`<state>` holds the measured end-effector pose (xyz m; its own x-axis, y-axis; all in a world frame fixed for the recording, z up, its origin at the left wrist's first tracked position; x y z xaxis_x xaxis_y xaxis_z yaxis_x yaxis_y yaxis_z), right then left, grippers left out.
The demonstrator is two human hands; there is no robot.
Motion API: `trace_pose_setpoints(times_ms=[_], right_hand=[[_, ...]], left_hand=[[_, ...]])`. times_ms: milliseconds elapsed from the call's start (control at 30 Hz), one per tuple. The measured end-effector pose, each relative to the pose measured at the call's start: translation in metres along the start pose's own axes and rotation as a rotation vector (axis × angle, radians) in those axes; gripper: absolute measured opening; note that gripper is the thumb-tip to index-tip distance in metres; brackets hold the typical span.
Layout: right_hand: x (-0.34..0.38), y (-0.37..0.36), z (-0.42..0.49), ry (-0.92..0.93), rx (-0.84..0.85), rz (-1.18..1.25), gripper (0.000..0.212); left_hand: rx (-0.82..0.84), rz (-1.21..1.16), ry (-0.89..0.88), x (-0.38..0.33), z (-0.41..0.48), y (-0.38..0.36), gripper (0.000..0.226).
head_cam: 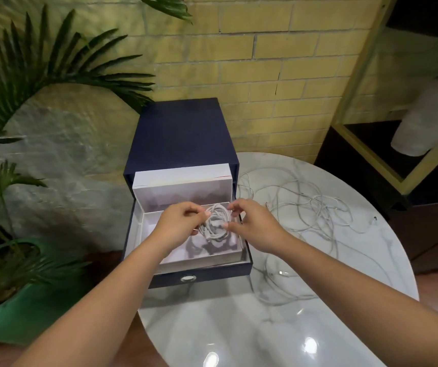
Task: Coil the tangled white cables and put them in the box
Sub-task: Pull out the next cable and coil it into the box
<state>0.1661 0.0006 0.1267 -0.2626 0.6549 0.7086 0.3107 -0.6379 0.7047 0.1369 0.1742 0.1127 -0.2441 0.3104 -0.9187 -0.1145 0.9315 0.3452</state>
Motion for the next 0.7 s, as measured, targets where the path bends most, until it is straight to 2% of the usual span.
trace_pose_setpoints(times_ms=[100,200,433,700], right_hand=[[0.002,-0.006,0.002,0.046,0.035,-0.227,0.049],[-0.001,-0.011,0.003,0.042,0.06,-0.345,0.055],[-0.005,-0.018,0.007,0.034,0.062,-0.486,0.057],[-0.004,-0.014,0.011,0.012,0.028,-0.553,0.063]], left_hand=[[0.038,0.052,0.008,0.008,0.007,-0.001,0.006],[0.04,0.081,0.016,0.014,0.014,-0.003,0.007],[-0.012,0.269,-0.011,0.023,0.026,-0.003,0.01],[-0.091,0.205,-0.041,0.018,0.028,-0.006,0.011]])
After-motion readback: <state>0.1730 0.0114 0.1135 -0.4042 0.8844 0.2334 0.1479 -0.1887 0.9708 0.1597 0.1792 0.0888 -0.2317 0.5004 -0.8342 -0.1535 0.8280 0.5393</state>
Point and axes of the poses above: each hand's wrist, its own z-axis towards the middle knuckle, its own y-axis out of the back of the hand, x = y × z, the point moved 7 cm from there along z, towards the middle knuckle
